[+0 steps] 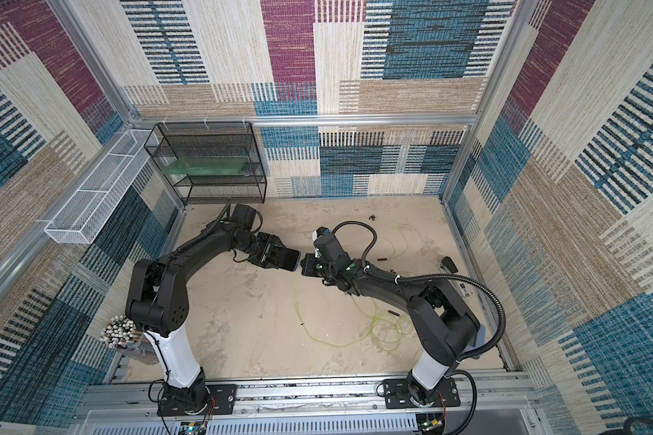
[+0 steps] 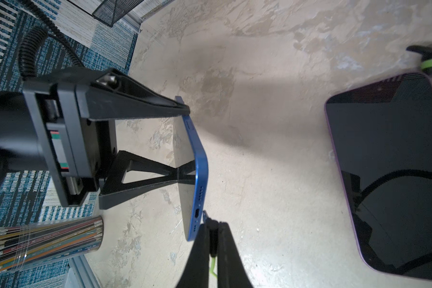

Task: Plug wired earphones into phones
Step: Insert the wired earphone into the phone.

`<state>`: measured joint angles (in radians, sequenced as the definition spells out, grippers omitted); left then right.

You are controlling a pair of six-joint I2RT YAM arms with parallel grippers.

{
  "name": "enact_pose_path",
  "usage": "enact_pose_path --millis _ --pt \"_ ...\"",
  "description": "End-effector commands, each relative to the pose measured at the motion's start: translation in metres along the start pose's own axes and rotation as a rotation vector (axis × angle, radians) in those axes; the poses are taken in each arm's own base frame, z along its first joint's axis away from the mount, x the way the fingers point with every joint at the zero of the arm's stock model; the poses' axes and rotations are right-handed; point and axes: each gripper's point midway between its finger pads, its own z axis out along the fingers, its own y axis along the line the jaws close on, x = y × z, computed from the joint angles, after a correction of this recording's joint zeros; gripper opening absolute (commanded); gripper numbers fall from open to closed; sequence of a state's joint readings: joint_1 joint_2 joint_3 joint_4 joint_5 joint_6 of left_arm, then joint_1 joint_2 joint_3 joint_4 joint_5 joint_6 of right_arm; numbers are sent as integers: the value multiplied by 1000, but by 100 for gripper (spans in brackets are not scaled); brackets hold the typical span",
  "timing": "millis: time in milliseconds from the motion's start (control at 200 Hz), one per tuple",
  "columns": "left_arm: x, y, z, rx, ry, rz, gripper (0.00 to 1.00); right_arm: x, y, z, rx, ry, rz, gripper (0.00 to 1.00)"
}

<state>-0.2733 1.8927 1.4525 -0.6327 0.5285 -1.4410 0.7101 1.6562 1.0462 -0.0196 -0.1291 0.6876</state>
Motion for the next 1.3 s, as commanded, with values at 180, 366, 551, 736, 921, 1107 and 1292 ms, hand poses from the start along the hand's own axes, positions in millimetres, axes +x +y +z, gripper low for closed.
enact_pose_path --millis 180,366,551,736,921,1107,1292 --pt "1 -4 2 16 14 -15 0 -8 7 -5 -17 -30 -17 0" --pt "2 -4 2 22 17 -19 0 -2 1 0 0 -8 -15 0" --pt "3 -4 3 23 24 -20 0 -2 0 -1 0 -9 -12 0" --pt "5 -5 2 26 27 -17 0 -1 -1 2 0 -7 -12 0" --pt "5 -1 2 24 25 -20 0 -5 1 3 -5 -17 -11 0" --pt "7 0 4 23 29 -22 0 -7 0 2 -6 -29 -7 0" --pt "8 -1 5 24 28 -24 0 -6 1 2 -7 -28 -11 0"
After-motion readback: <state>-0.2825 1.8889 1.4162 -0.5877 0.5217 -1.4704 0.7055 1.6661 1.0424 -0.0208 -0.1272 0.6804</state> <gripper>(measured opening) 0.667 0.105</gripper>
